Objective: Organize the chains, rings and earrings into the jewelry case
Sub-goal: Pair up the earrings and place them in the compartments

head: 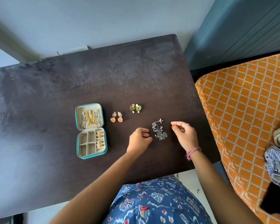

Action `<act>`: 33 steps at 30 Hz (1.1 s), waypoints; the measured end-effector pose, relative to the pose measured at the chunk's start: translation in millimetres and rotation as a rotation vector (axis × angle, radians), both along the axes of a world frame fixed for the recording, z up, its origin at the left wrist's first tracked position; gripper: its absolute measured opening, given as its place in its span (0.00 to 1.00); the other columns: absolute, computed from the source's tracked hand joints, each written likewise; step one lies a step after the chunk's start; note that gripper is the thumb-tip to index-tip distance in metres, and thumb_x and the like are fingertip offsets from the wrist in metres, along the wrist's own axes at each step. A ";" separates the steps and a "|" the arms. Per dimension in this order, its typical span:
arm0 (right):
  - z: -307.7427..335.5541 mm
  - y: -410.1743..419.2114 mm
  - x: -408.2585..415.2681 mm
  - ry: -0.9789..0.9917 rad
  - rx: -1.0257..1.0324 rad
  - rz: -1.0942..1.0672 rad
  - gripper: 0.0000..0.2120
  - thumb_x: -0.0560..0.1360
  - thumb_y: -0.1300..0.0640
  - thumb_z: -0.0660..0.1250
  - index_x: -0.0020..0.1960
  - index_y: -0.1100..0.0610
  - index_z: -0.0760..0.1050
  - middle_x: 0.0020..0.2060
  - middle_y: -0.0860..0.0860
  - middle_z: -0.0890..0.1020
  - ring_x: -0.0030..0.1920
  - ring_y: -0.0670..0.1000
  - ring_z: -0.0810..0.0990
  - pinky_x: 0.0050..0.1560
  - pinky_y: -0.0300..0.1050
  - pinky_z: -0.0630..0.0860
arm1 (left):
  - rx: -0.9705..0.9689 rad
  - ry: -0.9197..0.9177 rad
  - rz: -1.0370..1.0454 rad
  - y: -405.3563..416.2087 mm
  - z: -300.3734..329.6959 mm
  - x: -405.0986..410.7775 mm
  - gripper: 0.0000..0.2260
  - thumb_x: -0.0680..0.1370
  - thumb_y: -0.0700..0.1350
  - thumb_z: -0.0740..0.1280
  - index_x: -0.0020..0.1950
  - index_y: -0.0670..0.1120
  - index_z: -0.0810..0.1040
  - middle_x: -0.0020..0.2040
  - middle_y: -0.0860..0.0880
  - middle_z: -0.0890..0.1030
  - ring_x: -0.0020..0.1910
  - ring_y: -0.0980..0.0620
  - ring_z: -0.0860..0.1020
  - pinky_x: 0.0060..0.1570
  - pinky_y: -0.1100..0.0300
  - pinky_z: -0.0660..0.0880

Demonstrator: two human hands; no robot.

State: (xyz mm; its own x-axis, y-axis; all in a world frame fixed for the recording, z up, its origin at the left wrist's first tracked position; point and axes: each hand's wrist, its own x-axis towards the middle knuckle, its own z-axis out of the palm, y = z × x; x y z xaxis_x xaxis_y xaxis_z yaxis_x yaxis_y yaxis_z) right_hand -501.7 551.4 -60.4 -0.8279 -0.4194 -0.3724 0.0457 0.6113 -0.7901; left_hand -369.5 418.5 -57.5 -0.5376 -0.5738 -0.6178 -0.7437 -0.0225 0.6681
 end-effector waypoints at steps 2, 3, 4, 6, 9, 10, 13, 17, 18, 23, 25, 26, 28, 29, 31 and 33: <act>0.6 -3.3 2.2 0.089 -0.024 0.080 0.07 0.75 0.61 0.69 0.50 0.54 0.82 0.46 0.49 0.83 0.43 0.42 0.79 0.47 0.28 0.73 | 0.009 0.030 0.054 5.0 -3.7 4.5 0.11 0.73 0.39 0.71 0.54 0.45 0.77 0.44 0.53 0.77 0.35 0.61 0.74 0.37 0.75 0.71; 1.2 -6.4 2.6 0.145 -0.036 0.137 0.06 0.74 0.61 0.69 0.50 0.54 0.82 0.45 0.50 0.83 0.42 0.42 0.79 0.45 0.26 0.73 | 0.006 0.044 0.067 6.1 -4.2 5.9 0.11 0.73 0.39 0.71 0.54 0.46 0.77 0.43 0.53 0.77 0.35 0.61 0.75 0.38 0.75 0.71; 2.0 -10.6 2.5 0.190 -0.044 0.197 0.06 0.74 0.61 0.70 0.49 0.54 0.83 0.45 0.50 0.83 0.41 0.42 0.79 0.44 0.27 0.73 | 0.003 0.055 0.072 6.3 -4.5 7.3 0.11 0.73 0.39 0.72 0.53 0.46 0.77 0.43 0.54 0.78 0.35 0.61 0.75 0.39 0.74 0.72; 4.6 -22.2 1.2 0.234 -0.044 0.314 0.06 0.73 0.59 0.71 0.50 0.54 0.83 0.44 0.50 0.82 0.41 0.44 0.80 0.46 0.33 0.76 | 0.004 0.071 0.073 5.3 -4.1 8.8 0.11 0.73 0.39 0.72 0.53 0.47 0.77 0.43 0.54 0.78 0.36 0.61 0.75 0.40 0.73 0.73; 5.3 -41.5 -2.3 0.306 0.083 0.486 0.07 0.74 0.52 0.70 0.51 0.50 0.83 0.45 0.49 0.82 0.44 0.50 0.79 0.50 0.50 0.77 | 0.003 0.075 0.067 4.6 -1.8 9.7 0.11 0.74 0.40 0.72 0.55 0.47 0.77 0.43 0.55 0.78 0.38 0.61 0.76 0.41 0.73 0.73; 6.6 -46.8 -3.4 0.324 0.151 0.536 0.08 0.75 0.50 0.68 0.52 0.49 0.82 0.47 0.48 0.81 0.47 0.51 0.78 0.51 0.51 0.75 | 0.006 0.077 0.069 4.7 -2.0 10.1 0.11 0.74 0.40 0.72 0.55 0.47 0.77 0.44 0.54 0.78 0.39 0.61 0.76 0.41 0.72 0.73; 13.4 -58.4 -5.6 0.406 0.333 0.671 0.09 0.78 0.49 0.63 0.52 0.47 0.81 0.51 0.47 0.80 0.53 0.52 0.75 0.51 0.50 0.70 | 0.012 0.079 0.061 5.3 -0.6 10.6 0.11 0.74 0.40 0.71 0.56 0.46 0.77 0.45 0.54 0.78 0.41 0.61 0.76 0.43 0.72 0.73; 19.6 -66.0 -8.1 0.442 0.406 0.727 0.11 0.80 0.51 0.58 0.51 0.47 0.80 0.53 0.47 0.79 0.54 0.52 0.75 0.53 0.51 0.68 | -0.010 0.090 0.054 5.2 3.0 13.6 0.10 0.75 0.39 0.69 0.55 0.47 0.78 0.48 0.54 0.79 0.44 0.60 0.77 0.43 0.73 0.72; 19.4 -65.2 -9.6 0.415 0.383 0.709 0.11 0.80 0.52 0.59 0.51 0.48 0.80 0.53 0.48 0.79 0.54 0.52 0.75 0.54 0.51 0.69 | -0.024 0.101 0.058 5.3 5.1 14.8 0.09 0.75 0.39 0.69 0.54 0.48 0.78 0.47 0.54 0.79 0.44 0.60 0.77 0.43 0.74 0.72; 30.5 -49.9 -20.6 0.210 0.031 0.563 0.07 0.78 0.56 0.65 0.49 0.55 0.82 0.46 0.49 0.81 0.49 0.47 0.79 0.52 0.39 0.73 | -0.176 0.235 0.037 4.3 21.8 17.3 0.09 0.75 0.38 0.68 0.51 0.51 0.78 0.48 0.52 0.80 0.43 0.61 0.77 0.44 0.77 0.70; 42.7 -45.1 -22.5 0.048 -0.067 0.480 0.06 0.78 0.56 0.65 0.49 0.54 0.81 0.43 0.46 0.81 0.44 0.39 0.79 0.47 0.28 0.71 | -0.248 0.316 -0.004 0.3 30.6 14.5 0.09 0.76 0.39 0.69 0.53 0.50 0.80 0.48 0.53 0.78 0.42 0.61 0.78 0.45 0.75 0.71; 47.9 -43.9 -22.6 -0.028 -0.107 0.434 0.05 0.78 0.55 0.65 0.49 0.53 0.80 0.42 0.44 0.81 0.41 0.37 0.78 0.45 0.26 0.71 | -0.285 0.362 -0.038 -2.6 34.7 12.1 0.09 0.76 0.39 0.69 0.54 0.49 0.80 0.49 0.55 0.77 0.42 0.59 0.79 0.46 0.74 0.72; 56.3 -42.4 -22.2 -0.113 -0.182 0.346 0.04 0.78 0.55 0.66 0.49 0.52 0.80 0.41 0.43 0.82 0.38 0.38 0.78 0.41 0.28 0.72 | -0.363 0.469 -0.120 -8.9 43.5 5.5 0.12 0.76 0.40 0.70 0.58 0.49 0.80 0.51 0.58 0.76 0.46 0.58 0.79 0.51 0.68 0.75; 60.7 -42.2 -21.1 -0.137 -0.214 0.305 0.04 0.77 0.55 0.65 0.49 0.51 0.79 0.40 0.44 0.82 0.36 0.39 0.77 0.39 0.28 0.72 | -0.398 0.522 -0.152 -11.7 47.9 1.4 0.14 0.76 0.41 0.71 0.61 0.48 0.80 0.53 0.59 0.75 0.50 0.61 0.78 0.52 0.68 0.75; 69.9 -42.9 -17.5 -0.183 -0.268 0.254 0.04 0.78 0.56 0.65 0.48 0.51 0.79 0.38 0.45 0.81 0.34 0.39 0.76 0.36 0.29 0.70 | -0.452 0.604 -0.191 -17.0 56.5 -7.9 0.16 0.75 0.41 0.71 0.63 0.47 0.79 0.55 0.58 0.75 0.54 0.69 0.75 0.55 0.72 0.72; 76.4 -42.6 -14.2 -0.235 -0.303 0.233 0.05 0.78 0.57 0.65 0.46 0.51 0.79 0.36 0.47 0.80 0.33 0.40 0.74 0.35 0.30 0.69 | -0.482 0.653 -0.225 -21.0 64.3 -16.9 0.16 0.75 0.42 0.72 0.62 0.46 0.79 0.55 0.56 0.77 0.54 0.70 0.74 0.56 0.73 0.70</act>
State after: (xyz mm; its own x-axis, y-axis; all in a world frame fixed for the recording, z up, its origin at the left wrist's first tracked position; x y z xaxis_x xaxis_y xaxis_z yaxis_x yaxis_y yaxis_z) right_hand -515.9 508.8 16.0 -0.6059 -0.7040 -0.3705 0.1336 0.3690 -0.9198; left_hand -386.4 397.5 6.8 -0.8350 -0.5316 0.1420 -0.1574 0.4780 0.8641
